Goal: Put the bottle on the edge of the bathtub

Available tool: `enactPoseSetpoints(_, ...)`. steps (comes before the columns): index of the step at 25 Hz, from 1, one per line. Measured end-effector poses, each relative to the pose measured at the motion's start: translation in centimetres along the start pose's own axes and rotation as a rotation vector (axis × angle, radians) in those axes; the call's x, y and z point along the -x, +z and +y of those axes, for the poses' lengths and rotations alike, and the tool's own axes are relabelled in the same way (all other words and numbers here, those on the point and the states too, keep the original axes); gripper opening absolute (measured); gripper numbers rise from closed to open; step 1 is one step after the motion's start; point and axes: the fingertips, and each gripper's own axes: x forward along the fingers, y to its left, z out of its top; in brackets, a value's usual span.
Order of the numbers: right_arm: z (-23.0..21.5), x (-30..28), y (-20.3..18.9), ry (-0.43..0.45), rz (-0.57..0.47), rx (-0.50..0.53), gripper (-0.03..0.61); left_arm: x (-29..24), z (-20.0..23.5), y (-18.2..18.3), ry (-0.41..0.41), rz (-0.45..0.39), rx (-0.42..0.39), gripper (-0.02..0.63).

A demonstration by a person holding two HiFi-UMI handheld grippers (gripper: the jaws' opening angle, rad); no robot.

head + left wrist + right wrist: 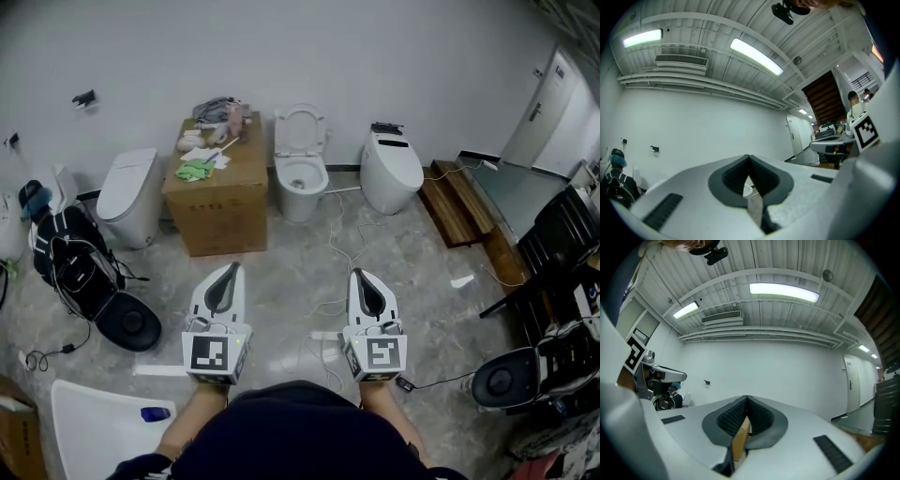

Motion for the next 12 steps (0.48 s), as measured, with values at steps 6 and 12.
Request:
enactPoseSetpoints(6,1.0,-0.6,0.2,0.048,-0.009,0.006,0.017,1.0,-0.1,0.6,0.029,-0.008,-0.009,0.002)
enactPoseSetpoints(12,2.9,-2.1,1.6,0.092,-0.025,0.011,0.017,1.7,1.1,1.3,0.055,-0.007,-0.027,0.002)
